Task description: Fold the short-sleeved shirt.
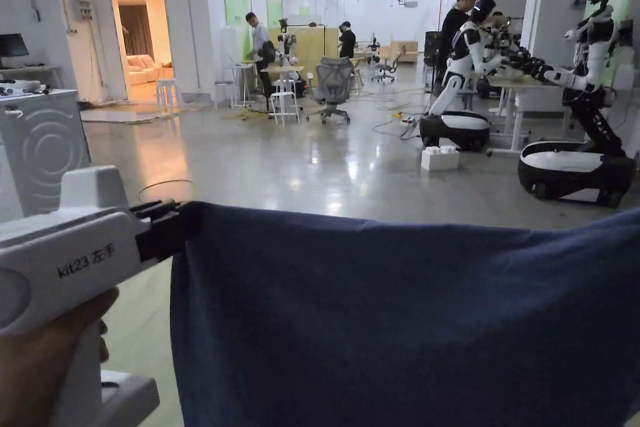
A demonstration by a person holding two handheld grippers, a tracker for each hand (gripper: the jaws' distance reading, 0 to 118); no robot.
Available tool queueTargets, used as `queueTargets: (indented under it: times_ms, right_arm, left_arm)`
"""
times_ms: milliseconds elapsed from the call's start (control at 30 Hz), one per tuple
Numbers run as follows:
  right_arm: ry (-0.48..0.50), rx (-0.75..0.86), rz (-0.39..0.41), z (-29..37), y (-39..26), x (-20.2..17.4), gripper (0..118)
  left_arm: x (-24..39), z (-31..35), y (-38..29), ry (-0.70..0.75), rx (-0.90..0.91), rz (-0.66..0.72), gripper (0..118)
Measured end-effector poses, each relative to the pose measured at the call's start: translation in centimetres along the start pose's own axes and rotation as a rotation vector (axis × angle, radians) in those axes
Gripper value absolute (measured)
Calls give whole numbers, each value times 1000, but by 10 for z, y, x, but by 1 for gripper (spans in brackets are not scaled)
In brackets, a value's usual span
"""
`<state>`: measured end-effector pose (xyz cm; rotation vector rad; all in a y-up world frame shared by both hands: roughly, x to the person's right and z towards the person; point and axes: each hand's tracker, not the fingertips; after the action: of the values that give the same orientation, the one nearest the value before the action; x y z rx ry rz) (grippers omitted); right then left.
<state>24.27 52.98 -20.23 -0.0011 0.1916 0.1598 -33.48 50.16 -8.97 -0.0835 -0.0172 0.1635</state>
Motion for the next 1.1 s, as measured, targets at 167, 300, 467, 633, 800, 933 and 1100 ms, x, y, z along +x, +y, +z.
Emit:
queueTargets:
  times_ms: [167,300,467,633,800,933,1100]
  right_arm:
    - [-43,97,-6,10,56,0,5]
    - [-73,128,7,8,84,-1,5]
    - [-103,126,17,-14,104,11,5]
    - [-129,142,19,-30,115,13,5]
    - [-142,132,54,-50,110,11,5]
    - [-142,126,47,-70,106,11,5]
    - [-153,121,37,-104,100,11,5]
  left_arm:
    - [7,4,53,22,88,-38,4]
    - [8,-5,82,31,126,-50,4]
    - [3,-21,108,-7,153,-31,4]
    - [7,-37,120,14,176,-48,4]
    - [5,-64,117,35,176,-46,4]
    - [4,-84,111,66,184,-38,4]
    - [3,-118,105,82,152,-27,4]
